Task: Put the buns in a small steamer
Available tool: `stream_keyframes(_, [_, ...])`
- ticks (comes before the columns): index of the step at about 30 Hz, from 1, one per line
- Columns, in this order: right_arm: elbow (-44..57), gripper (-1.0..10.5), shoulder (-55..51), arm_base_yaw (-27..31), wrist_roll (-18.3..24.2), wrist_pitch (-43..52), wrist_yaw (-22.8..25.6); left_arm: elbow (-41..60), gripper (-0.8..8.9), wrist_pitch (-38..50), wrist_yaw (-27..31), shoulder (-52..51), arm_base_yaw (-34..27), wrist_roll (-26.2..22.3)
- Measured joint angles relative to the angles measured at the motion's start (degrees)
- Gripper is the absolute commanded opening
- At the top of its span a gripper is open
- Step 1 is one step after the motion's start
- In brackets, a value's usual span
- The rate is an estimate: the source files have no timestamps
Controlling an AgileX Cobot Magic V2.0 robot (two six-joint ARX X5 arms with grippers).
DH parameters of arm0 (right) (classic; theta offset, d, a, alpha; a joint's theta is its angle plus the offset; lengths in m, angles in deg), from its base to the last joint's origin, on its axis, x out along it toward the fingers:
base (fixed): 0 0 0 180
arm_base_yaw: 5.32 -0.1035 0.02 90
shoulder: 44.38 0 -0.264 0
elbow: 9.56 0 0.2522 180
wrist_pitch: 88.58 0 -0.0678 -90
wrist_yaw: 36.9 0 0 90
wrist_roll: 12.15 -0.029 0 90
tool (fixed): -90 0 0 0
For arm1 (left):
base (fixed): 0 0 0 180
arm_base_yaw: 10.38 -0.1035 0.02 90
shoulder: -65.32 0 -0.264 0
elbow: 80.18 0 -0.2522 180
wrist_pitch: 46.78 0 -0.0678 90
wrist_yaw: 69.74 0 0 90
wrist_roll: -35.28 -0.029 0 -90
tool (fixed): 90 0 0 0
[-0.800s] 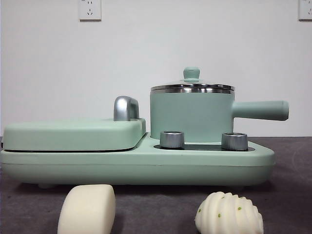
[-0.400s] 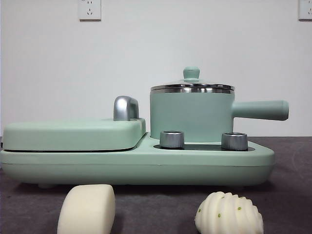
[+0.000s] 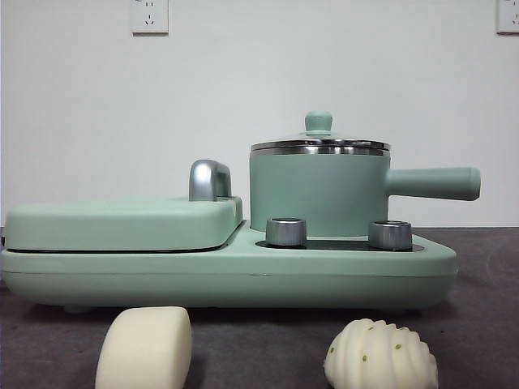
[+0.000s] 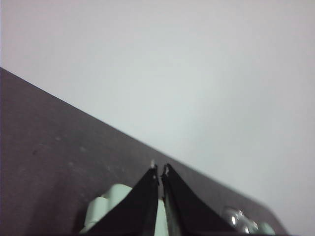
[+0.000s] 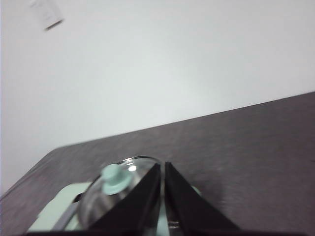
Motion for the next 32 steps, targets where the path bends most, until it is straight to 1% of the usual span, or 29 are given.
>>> stream_keyframes(4, [-5.6, 0.1, 6.8, 0.0, 2.5, -0.1, -4.5, -8.1, 0.16, -2.8, -5.6, 7.9, 0.2, -5.1])
stream_keyframes(7, [-8.9, 0.1, 11.1, -0.1, 4.6, -0.1, -7.0, -13.3, 0.16, -4.7, -9.1, 13.6, 0.6, -8.8])
stream_keyframes(11, [-12.2, 0.1, 16.0, -1.1, 8.3, -1.3, -7.5, -18.5, 0.16, -6.4, -11.7, 20.6, 2.6, -13.6])
stream_keyframes(13, [-13.6, 0.1, 18.4, -2.1, 10.8, -2.7, -7.5, -20.8, 0.16, -7.5, -12.8, 24.3, 4.1, -16.5])
stream_keyframes(18, [-15.1, 0.1, 22.4, -6.3, 18.3, -7.2, -7.5, -25.5, 0.16, -12.0, -13.3, 31.2, 8.6, -24.6])
stream_keyframes(24, [-15.2, 0.2, 24.7, -11.0, 27.7, -11.9, -7.5, -27.6, 0.35, -16.0, -13.6, 35.9, 12.9, -35.2])
stream_keyframes(25, [-15.2, 0.4, 24.9, -11.6, 29.3, -12.5, -7.5, -27.6, 0.61, -16.6, -13.6, 36.3, 13.3, -36.9])
stream_keyframes(26, [-15.2, 0.8, 25.0, -11.9, 30.5, -12.9, -7.5, -27.6, 1.1, -17.1, -13.6, 36.5, 13.5, -38.0])
stream_keyframes(28, [-15.2, 2.1, 25.0, -12.4, 33.1, -13.6, -7.4, -27.6, 2.54, -17.6, -13.6, 36.6, 13.8, -39.8])
stream_keyframes(29, [-15.2, 2.5, 25.0, -12.4, 33.8, -13.6, -7.3, -27.6, 3.03, -17.5, -13.6, 36.6, 13.8, -40.3])
stream_keyframes(30, [-15.2, 2.7, 25.0, -12.4, 34.3, -13.6, -7.0, -27.6, 3.36, -17.4, -13.6, 36.5, 13.8, -40.8])
stream_keyframes(32, [-15.2, 2.7, 25.0, -12.4, 35.0, -13.6, -6.5, -27.7, 3.41, -17.5, -13.6, 36.5, 13.8, -41.2])
